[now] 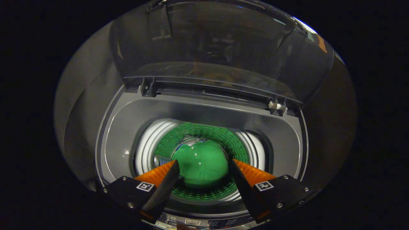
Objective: Put the clothes into the washing machine and then close the washing machine lid.
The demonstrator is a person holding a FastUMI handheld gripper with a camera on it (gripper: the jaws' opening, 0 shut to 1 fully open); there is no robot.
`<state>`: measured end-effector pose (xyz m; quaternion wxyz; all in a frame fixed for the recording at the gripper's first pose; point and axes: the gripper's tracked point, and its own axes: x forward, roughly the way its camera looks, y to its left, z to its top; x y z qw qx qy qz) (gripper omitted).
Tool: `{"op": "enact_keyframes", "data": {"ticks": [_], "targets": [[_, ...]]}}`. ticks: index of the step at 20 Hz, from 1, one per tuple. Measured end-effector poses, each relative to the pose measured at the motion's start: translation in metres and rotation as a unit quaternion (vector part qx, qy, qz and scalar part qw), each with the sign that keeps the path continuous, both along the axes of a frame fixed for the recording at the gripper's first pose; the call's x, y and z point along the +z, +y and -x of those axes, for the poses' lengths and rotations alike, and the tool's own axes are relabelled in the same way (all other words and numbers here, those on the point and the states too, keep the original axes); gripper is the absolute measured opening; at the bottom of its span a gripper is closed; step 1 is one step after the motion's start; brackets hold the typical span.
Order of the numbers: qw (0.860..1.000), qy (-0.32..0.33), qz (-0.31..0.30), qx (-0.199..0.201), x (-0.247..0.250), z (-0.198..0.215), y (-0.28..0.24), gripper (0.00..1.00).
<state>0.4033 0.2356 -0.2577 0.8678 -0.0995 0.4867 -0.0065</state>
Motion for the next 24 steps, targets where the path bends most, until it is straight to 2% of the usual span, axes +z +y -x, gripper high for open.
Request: {"op": "enact_keyframes", "data": {"ticks": [4, 7, 11, 18, 21, 24], "targets": [[0.998, -0.054, 0.005, 0.016, 0.032, -0.002, 0.008, 0.98], [0.996, -0.092, 0.007, 0.009, 0.067, 0.005, 0.016, 0.98], [0.987, -0.163, -0.002, 0.003, 0.143, -0.001, 0.031, 0.98], [0.96, -0.278, -0.003, -0.015, 0.279, -0.039, 0.026, 0.98], [0.951, -0.308, -0.004, -0.022, 0.315, -0.06, 0.023, 0.98], [0.949, -0.316, 0.004, -0.021, 0.332, -0.095, 0.015, 0.98]]}}
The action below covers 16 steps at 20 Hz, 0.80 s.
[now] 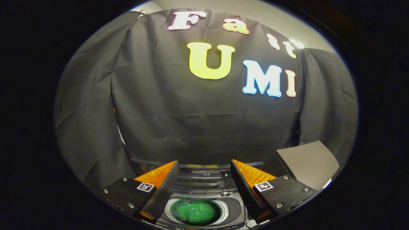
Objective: Put the clothes into the washing machine and then close the washing machine lid.
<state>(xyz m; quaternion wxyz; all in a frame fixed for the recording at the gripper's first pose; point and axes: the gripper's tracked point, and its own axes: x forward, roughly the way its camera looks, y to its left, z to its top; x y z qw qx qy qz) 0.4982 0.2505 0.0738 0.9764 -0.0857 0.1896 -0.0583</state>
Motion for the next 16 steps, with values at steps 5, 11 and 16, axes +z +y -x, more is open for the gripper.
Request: {"op": "enact_keyframes", "data": {"ticks": [5, 11, 16], "targets": [[1.0, 0.028, 0.008, -0.006, -0.005, -0.06, -0.02, 0.97], [0.996, 0.09, -0.014, 0.008, -0.056, -0.099, -0.033, 0.98], [0.991, 0.126, -0.031, 0.012, -0.087, -0.105, -0.038, 0.97]]}}
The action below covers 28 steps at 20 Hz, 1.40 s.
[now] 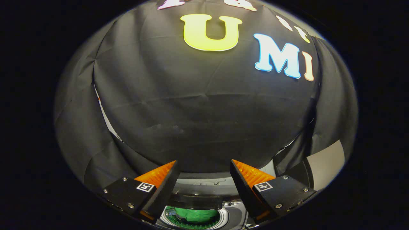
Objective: Put the clothes into the washing machine and then close the washing machine lid.
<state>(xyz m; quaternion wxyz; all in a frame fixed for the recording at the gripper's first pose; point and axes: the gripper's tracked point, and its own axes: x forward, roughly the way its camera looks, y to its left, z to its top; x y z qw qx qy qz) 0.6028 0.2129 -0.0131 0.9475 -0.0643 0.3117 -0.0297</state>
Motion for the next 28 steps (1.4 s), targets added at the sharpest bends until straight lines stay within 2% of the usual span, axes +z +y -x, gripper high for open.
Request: {"op": "enact_keyframes", "data": {"ticks": [2, 5, 18, 28], "targets": [[1.0, 0.015, 0.0, -0.001, -0.011, 0.006, -0.002, 0.97], [0.999, 0.007, -0.038, -0.009, -0.017, 0.006, -0.003, 0.97], [0.999, -0.034, -0.031, -0.001, -0.011, 0.019, -0.001, 0.97], [0.999, -0.04, -0.033, 0.006, -0.016, 0.05, -0.001, 0.96]]}}
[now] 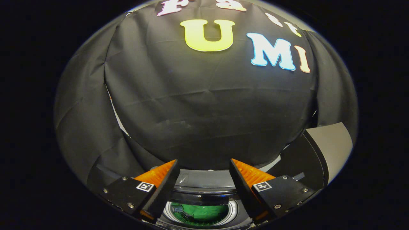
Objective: Put the clothes into the washing machine and then close the washing machine lid.
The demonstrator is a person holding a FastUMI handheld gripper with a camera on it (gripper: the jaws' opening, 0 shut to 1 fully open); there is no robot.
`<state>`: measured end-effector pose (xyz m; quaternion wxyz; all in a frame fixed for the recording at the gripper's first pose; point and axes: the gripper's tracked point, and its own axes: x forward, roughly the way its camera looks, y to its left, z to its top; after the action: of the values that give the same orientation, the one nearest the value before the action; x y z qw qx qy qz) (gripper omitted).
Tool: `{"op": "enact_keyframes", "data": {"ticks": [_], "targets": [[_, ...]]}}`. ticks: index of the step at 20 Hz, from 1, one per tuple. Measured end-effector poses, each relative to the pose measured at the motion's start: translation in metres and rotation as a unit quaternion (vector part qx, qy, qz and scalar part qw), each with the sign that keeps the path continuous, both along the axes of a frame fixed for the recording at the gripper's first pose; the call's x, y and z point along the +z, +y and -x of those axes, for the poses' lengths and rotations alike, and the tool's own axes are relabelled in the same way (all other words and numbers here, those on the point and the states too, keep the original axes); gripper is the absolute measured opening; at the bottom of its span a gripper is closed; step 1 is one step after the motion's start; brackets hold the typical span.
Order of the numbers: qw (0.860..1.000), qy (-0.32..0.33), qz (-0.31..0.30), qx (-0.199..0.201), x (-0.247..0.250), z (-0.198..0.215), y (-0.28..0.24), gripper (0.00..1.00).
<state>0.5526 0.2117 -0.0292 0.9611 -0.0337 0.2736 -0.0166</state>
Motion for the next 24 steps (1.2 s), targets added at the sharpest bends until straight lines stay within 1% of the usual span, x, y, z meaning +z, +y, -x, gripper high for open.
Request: {"op": "enact_keyframes", "data": {"ticks": [14, 19, 21, 22, 24], "targets": [[1.0, 0.001, 0.004, -0.008, -0.014, 0.037, 0.005, 0.97], [1.0, 0.008, 0.007, -0.012, -0.027, 0.058, 0.005, 0.97], [1.0, 0.013, 0.007, -0.012, -0.033, 0.059, 0.004, 0.96], [1.0, 0.018, 0.007, -0.012, -0.041, 0.064, 0.002, 0.96], [0.999, 0.042, 0.007, -0.021, -0.071, 0.097, -0.001, 0.96]]}}
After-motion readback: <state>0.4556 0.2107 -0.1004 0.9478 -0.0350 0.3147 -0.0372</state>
